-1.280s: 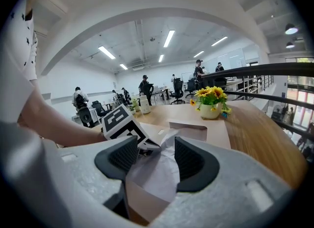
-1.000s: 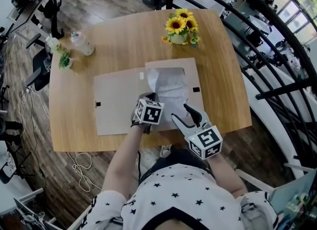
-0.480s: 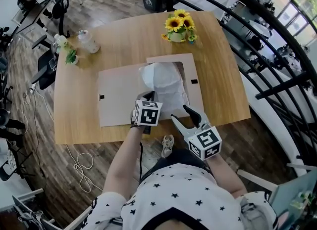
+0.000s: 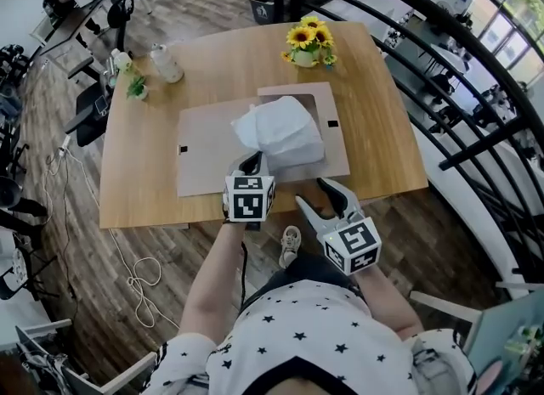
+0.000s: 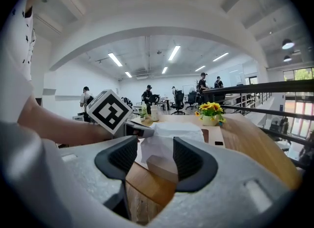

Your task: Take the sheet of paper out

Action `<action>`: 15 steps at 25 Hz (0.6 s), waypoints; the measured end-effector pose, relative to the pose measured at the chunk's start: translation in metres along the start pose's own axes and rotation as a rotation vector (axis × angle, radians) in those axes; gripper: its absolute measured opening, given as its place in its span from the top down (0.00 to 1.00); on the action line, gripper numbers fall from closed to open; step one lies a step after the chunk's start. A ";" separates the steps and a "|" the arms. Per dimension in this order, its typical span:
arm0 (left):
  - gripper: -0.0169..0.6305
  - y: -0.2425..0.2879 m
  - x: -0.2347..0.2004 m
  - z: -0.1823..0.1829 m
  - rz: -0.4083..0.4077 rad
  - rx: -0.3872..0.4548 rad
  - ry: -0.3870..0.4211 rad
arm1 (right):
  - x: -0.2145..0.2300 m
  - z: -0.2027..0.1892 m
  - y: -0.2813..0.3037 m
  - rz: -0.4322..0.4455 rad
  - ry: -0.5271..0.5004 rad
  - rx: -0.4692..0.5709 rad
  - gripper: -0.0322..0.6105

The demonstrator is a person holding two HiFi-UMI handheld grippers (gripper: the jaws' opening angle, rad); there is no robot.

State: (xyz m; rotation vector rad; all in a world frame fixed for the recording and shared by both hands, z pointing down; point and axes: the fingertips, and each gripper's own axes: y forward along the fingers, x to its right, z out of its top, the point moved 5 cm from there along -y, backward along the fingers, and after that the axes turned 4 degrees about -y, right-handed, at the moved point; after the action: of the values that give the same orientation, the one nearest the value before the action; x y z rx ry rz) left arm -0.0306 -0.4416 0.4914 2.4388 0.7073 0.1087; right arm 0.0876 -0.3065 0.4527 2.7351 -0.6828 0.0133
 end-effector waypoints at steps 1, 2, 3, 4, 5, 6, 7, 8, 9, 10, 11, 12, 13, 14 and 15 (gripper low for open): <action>0.97 -0.010 0.002 -0.002 -0.001 0.019 -0.007 | -0.005 -0.001 -0.006 -0.008 -0.006 0.003 0.61; 0.97 -0.021 0.004 -0.003 -0.001 0.037 -0.016 | -0.010 -0.002 -0.012 -0.015 -0.013 0.007 0.62; 0.97 -0.031 0.006 -0.005 0.000 0.055 -0.026 | -0.014 -0.002 -0.018 -0.022 -0.018 0.010 0.64; 0.97 -0.042 0.008 -0.007 0.001 0.074 -0.036 | -0.019 -0.003 -0.024 -0.028 -0.022 0.015 0.65; 0.97 -0.052 0.010 -0.009 0.000 0.092 -0.046 | -0.023 -0.005 -0.030 -0.033 -0.025 0.019 0.66; 0.97 -0.062 0.012 -0.012 -0.001 0.109 -0.055 | -0.027 -0.006 -0.037 -0.040 -0.028 0.023 0.69; 0.97 -0.073 0.015 -0.015 -0.003 0.124 -0.063 | -0.031 -0.008 -0.043 -0.047 -0.031 0.026 0.72; 0.97 -0.084 0.018 -0.018 -0.005 0.140 -0.070 | -0.036 -0.011 -0.050 -0.056 -0.035 0.030 0.75; 0.97 -0.095 0.020 -0.022 -0.006 0.156 -0.076 | -0.040 -0.013 -0.057 -0.065 -0.038 0.034 0.78; 0.97 -0.107 0.023 -0.026 -0.007 0.173 -0.082 | -0.045 -0.015 -0.063 -0.073 -0.040 0.039 0.80; 0.97 -0.119 0.025 -0.031 -0.007 0.188 -0.087 | -0.051 -0.018 -0.070 -0.081 -0.043 0.044 0.82; 0.97 -0.131 0.028 -0.036 -0.007 0.201 -0.092 | -0.057 -0.020 -0.077 -0.089 -0.046 0.049 0.85; 0.97 -0.142 0.030 -0.041 -0.006 0.212 -0.094 | -0.063 -0.023 -0.083 -0.097 -0.049 0.054 0.88; 0.97 -0.152 0.032 -0.047 -0.004 0.220 -0.093 | -0.070 -0.025 -0.090 -0.102 -0.053 0.059 0.90; 0.97 -0.162 0.034 -0.053 -0.002 0.227 -0.089 | -0.076 -0.027 -0.096 -0.104 -0.056 0.064 0.92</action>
State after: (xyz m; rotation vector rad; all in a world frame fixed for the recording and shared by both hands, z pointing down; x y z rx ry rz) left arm -0.0889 -0.2861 0.4412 2.6397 0.7159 -0.0858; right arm 0.0662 -0.1834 0.4424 2.8387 -0.5627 -0.0671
